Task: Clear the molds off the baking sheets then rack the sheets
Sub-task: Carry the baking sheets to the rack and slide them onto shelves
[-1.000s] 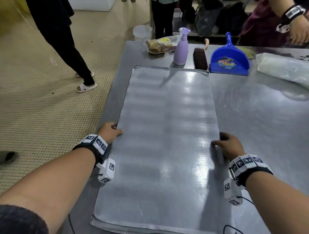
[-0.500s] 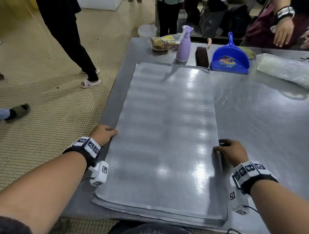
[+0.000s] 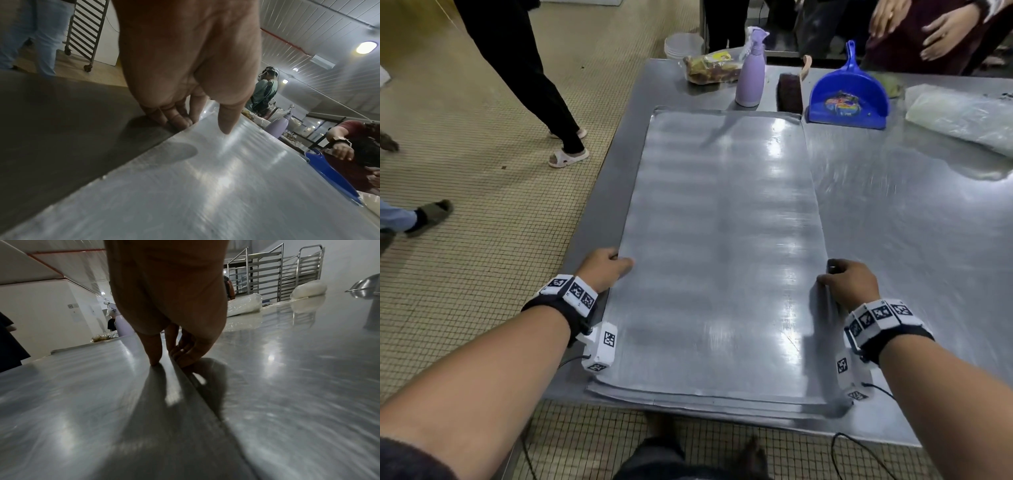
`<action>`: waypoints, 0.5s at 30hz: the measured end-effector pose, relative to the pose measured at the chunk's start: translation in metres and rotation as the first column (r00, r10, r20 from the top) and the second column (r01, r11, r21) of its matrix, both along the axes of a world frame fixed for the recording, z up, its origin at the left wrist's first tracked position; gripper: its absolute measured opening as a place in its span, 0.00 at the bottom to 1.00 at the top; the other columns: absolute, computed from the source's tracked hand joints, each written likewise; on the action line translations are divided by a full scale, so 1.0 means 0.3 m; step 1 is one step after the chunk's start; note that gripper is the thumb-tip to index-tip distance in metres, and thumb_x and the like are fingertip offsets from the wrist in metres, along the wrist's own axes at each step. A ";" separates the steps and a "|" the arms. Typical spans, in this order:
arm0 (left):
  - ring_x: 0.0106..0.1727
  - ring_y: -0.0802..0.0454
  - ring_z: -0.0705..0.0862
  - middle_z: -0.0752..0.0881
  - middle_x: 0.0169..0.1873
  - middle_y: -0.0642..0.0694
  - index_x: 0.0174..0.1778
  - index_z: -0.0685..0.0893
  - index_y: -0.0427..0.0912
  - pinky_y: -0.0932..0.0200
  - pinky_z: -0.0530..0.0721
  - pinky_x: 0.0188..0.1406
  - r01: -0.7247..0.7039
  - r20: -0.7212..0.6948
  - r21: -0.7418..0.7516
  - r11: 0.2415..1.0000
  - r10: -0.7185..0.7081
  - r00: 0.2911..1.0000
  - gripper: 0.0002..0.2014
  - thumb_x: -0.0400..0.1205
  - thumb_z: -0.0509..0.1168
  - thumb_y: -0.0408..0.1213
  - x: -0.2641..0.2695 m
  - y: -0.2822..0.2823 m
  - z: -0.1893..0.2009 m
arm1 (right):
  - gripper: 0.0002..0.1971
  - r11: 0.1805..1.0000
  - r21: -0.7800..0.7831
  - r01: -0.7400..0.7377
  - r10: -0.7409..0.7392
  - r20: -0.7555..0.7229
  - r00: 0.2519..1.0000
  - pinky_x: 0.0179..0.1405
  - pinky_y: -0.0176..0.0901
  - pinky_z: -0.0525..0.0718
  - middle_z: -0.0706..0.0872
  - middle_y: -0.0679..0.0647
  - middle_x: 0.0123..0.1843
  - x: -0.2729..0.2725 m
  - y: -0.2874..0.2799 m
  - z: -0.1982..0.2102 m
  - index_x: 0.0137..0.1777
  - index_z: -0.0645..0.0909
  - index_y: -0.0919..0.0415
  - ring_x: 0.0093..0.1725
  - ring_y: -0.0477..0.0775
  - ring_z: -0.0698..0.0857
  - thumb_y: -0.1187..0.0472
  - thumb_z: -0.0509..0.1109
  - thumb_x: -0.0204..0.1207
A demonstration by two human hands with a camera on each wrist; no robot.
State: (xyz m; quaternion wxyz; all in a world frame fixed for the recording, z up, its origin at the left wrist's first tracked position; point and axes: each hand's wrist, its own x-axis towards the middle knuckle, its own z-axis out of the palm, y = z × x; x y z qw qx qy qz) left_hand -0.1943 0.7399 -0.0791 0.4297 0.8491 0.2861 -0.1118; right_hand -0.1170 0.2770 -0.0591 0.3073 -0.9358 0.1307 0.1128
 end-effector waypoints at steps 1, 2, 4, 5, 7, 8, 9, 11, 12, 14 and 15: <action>0.41 0.47 0.86 0.90 0.41 0.42 0.49 0.87 0.34 0.50 0.86 0.49 0.004 -0.016 0.003 1.000 -0.004 1.000 0.24 0.72 0.73 0.54 -0.006 -0.012 0.003 | 0.06 1.000 -0.012 -0.013 0.013 0.001 1.000 0.42 0.48 0.79 0.90 0.62 0.44 0.003 -0.007 -0.007 0.45 0.87 0.63 0.51 0.66 0.87 0.64 0.77 0.69; 0.46 0.46 0.89 0.92 0.46 0.42 0.52 0.88 0.38 0.47 0.87 0.55 0.008 -0.034 0.000 1.000 -0.008 0.999 0.25 0.70 0.73 0.56 -0.019 -0.023 0.012 | 0.05 0.999 -0.021 -0.028 0.028 0.005 1.000 0.38 0.46 0.77 0.89 0.62 0.42 0.002 -0.009 -0.012 0.43 0.86 0.63 0.49 0.66 0.87 0.64 0.75 0.68; 0.58 0.42 0.88 0.90 0.57 0.40 0.61 0.86 0.40 0.43 0.86 0.64 0.047 -0.046 0.037 0.998 -0.045 0.998 0.35 0.66 0.71 0.63 -0.049 -0.048 0.019 | 0.08 0.994 -0.054 -0.095 0.096 0.015 0.995 0.40 0.46 0.78 0.90 0.61 0.48 -0.016 -0.007 -0.020 0.48 0.86 0.60 0.53 0.66 0.87 0.59 0.74 0.71; 0.65 0.40 0.85 0.85 0.66 0.39 0.68 0.83 0.40 0.41 0.83 0.69 0.075 -0.069 0.102 0.992 -0.068 0.995 0.40 0.65 0.70 0.65 -0.069 -0.065 0.016 | 0.15 0.984 -0.087 -0.158 0.160 0.020 0.987 0.48 0.48 0.80 0.89 0.61 0.57 -0.034 -0.004 -0.025 0.58 0.86 0.58 0.59 0.65 0.85 0.55 0.75 0.73; 0.78 0.37 0.73 0.71 0.79 0.39 0.80 0.73 0.43 0.40 0.72 0.78 0.134 -0.114 0.232 0.963 -0.109 0.987 0.43 0.70 0.69 0.62 -0.128 -0.120 0.020 | 0.25 0.942 -0.170 -0.290 0.301 0.044 0.953 0.67 0.54 0.77 0.82 0.62 0.70 -0.090 0.003 -0.032 0.71 0.82 0.57 0.70 0.66 0.78 0.50 0.75 0.75; 0.81 0.37 0.67 0.66 0.82 0.41 0.82 0.70 0.46 0.40 0.68 0.81 0.160 -0.120 0.291 0.943 -0.130 0.984 0.41 0.73 0.69 0.59 -0.163 -0.157 0.023 | 0.25 0.916 -0.211 -0.341 0.361 0.064 0.930 0.69 0.56 0.76 0.81 0.62 0.71 -0.124 0.007 -0.036 0.71 0.82 0.55 0.71 0.66 0.77 0.48 0.74 0.74; 0.83 0.37 0.62 0.63 0.83 0.43 0.83 0.69 0.48 0.41 0.65 0.82 0.193 -0.129 0.340 0.920 -0.157 0.979 0.40 0.75 0.68 0.58 -0.199 -0.192 0.024 | 0.23 0.887 -0.247 -0.390 0.418 0.070 0.906 0.67 0.56 0.77 0.82 0.60 0.69 -0.159 0.013 -0.038 0.67 0.84 0.53 0.69 0.66 0.77 0.47 0.74 0.74; 0.83 0.39 0.59 0.62 0.83 0.45 0.82 0.70 0.52 0.41 0.62 0.81 0.264 -0.162 0.431 0.863 -0.214 0.963 0.38 0.75 0.67 0.59 -0.265 -0.264 0.028 | 0.17 0.826 -0.265 -0.497 0.528 0.056 0.847 0.60 0.53 0.79 0.84 0.58 0.62 -0.224 0.024 -0.041 0.60 0.87 0.51 0.64 0.64 0.79 0.47 0.73 0.74; 0.83 0.41 0.59 0.64 0.82 0.47 0.81 0.71 0.54 0.40 0.62 0.80 0.294 -0.177 0.456 0.840 -0.238 0.955 0.36 0.76 0.67 0.59 -0.296 -0.298 0.029 | 0.15 0.804 -0.242 -0.543 0.571 0.060 0.819 0.57 0.51 0.79 0.84 0.57 0.58 -0.253 0.031 -0.041 0.58 0.87 0.51 0.61 0.63 0.80 0.47 0.73 0.75; 0.81 0.45 0.62 0.68 0.77 0.49 0.77 0.75 0.55 0.43 0.64 0.78 0.336 -0.184 0.471 0.816 -0.281 0.942 0.30 0.78 0.68 0.56 -0.351 -0.364 0.037 | 0.12 0.771 -0.186 -0.609 0.630 0.079 0.773 0.52 0.49 0.80 0.83 0.54 0.51 -0.309 0.042 -0.041 0.53 0.87 0.51 0.55 0.59 0.81 0.46 0.72 0.76; 0.78 0.46 0.66 0.72 0.73 0.50 0.73 0.78 0.55 0.45 0.66 0.76 0.361 -0.175 0.465 0.808 -0.316 0.933 0.26 0.78 0.68 0.55 -0.376 -0.394 0.044 | 0.11 0.752 -0.169 -0.637 0.654 0.074 0.752 0.50 0.48 0.80 0.82 0.51 0.48 -0.336 0.047 -0.039 0.51 0.87 0.51 0.53 0.57 0.81 0.46 0.71 0.76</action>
